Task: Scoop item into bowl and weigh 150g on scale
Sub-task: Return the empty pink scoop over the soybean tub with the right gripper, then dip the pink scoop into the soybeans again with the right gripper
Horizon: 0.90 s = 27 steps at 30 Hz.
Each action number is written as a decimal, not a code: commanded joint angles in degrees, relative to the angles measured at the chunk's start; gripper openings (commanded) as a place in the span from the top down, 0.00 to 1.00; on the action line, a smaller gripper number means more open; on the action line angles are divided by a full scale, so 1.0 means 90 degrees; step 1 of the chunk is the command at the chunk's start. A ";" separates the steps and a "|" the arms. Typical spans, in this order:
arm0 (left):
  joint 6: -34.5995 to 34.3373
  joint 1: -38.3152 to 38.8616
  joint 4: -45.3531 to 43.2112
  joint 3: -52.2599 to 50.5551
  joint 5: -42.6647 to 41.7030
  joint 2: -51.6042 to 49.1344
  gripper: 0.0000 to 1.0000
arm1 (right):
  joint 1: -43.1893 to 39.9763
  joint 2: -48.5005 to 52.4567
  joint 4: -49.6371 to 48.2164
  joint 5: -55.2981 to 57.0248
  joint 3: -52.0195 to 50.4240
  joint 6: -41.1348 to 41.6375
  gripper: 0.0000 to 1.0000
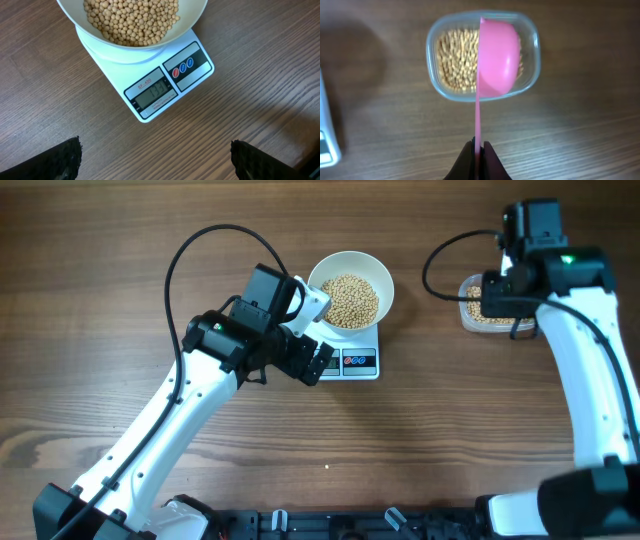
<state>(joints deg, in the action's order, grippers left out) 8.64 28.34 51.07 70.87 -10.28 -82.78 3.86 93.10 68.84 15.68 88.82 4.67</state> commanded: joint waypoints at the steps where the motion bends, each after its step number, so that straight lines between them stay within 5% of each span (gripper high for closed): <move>1: -0.0061 -0.0036 0.0002 0.0090 0.0036 0.0136 0.00 | 0.0017 0.0369 0.0092 0.0017 0.0078 -0.0148 0.96; 27: -0.0061 -0.0036 0.0002 0.0090 0.0039 0.0136 0.00 | 0.0022 0.1219 -0.0457 0.0107 -0.0051 -0.0695 0.96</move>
<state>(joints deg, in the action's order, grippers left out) 8.64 28.34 51.07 70.87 -10.28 -82.81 3.86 102.41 65.32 15.73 88.64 -0.78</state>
